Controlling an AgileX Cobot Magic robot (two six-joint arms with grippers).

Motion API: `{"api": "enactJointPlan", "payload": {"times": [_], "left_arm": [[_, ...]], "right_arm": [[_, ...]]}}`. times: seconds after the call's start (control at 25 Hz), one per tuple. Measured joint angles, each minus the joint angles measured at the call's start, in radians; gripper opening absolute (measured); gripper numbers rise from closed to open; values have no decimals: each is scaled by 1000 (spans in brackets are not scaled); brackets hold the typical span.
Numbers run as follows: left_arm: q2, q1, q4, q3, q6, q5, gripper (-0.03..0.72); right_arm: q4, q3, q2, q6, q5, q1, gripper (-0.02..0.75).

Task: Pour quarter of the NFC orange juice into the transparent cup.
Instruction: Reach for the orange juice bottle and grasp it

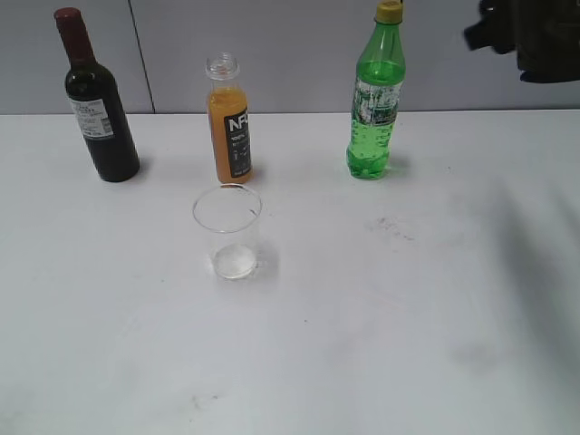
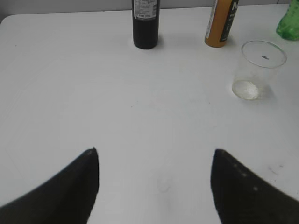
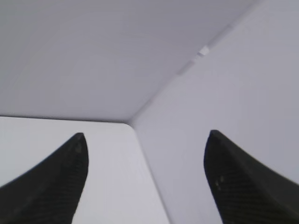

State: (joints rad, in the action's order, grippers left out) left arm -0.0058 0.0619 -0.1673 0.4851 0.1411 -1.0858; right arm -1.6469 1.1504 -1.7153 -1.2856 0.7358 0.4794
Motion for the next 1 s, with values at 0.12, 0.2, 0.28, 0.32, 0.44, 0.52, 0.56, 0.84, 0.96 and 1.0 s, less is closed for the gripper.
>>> {"api": "enactJointPlan", "payload": {"times": [0.12, 0.2, 0.28, 0.32, 0.44, 0.52, 0.56, 0.84, 0.96, 1.0], "left_arm": [[0, 0, 0, 0, 0, 0, 569], [0, 0, 0, 0, 0, 0, 569], [0, 0, 0, 0, 0, 0, 569], [0, 0, 0, 0, 0, 0, 569], [0, 0, 0, 0, 0, 0, 569], [0, 0, 0, 0, 0, 0, 569], [0, 0, 0, 0, 0, 0, 569], [0, 0, 0, 0, 0, 0, 569], [0, 0, 0, 0, 0, 0, 569], [0, 0, 0, 0, 0, 0, 569]], "right_arm": [[73, 0, 0, -6, 299, -2, 592], [146, 8, 2, -17, 389, -3, 592], [252, 32, 2, -13, 411, -10, 592], [323, 50, 2, 3, 408, -18, 592], [565, 112, 2, 155, 351, -80, 592], [749, 162, 2, 344, 294, -149, 592], [850, 190, 2, 426, 280, -179, 592], [1360, 347, 2, 1017, 267, -358, 592], [1513, 392, 2, 1206, 319, -390, 592], [1553, 405, 2, 1246, 341, -397, 592]]}}
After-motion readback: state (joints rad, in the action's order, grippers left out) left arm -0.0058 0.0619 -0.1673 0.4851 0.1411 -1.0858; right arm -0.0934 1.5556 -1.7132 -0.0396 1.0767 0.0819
